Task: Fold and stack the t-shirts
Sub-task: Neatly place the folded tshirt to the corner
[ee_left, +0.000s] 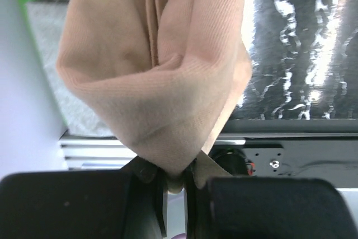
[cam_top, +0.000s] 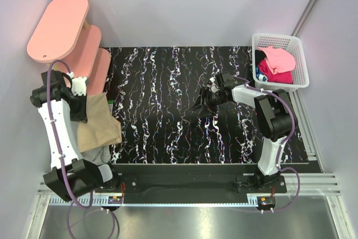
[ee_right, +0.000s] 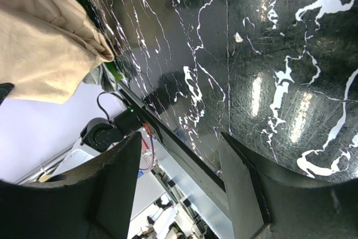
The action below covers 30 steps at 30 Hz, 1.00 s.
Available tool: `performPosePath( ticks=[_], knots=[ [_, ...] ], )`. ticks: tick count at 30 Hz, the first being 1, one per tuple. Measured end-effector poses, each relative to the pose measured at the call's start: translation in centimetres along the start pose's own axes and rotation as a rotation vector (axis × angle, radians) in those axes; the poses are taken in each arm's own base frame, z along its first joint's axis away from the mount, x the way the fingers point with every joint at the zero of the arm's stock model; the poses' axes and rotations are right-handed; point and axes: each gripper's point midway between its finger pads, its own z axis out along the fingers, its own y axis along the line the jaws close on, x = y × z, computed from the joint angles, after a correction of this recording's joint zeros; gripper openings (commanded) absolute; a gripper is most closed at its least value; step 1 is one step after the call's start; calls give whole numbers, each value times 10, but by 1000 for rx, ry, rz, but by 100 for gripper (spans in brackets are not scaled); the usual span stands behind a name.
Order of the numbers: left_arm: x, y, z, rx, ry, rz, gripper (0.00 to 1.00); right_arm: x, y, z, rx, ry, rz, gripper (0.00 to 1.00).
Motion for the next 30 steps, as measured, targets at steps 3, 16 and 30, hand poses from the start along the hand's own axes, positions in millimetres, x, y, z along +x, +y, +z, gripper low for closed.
performPosePath(
  ticks=[3,16,30],
  knots=[
    [10,8,-4,-31,-7,-5,0,1,-1,0,0,3,2,65],
    [78,60,5,-93,111,-129,0,1,0,0,-4,1,-2,65],
    [107,93,56,19,273,-227,0,1,1,0,-13,5,-5,65]
  ],
)
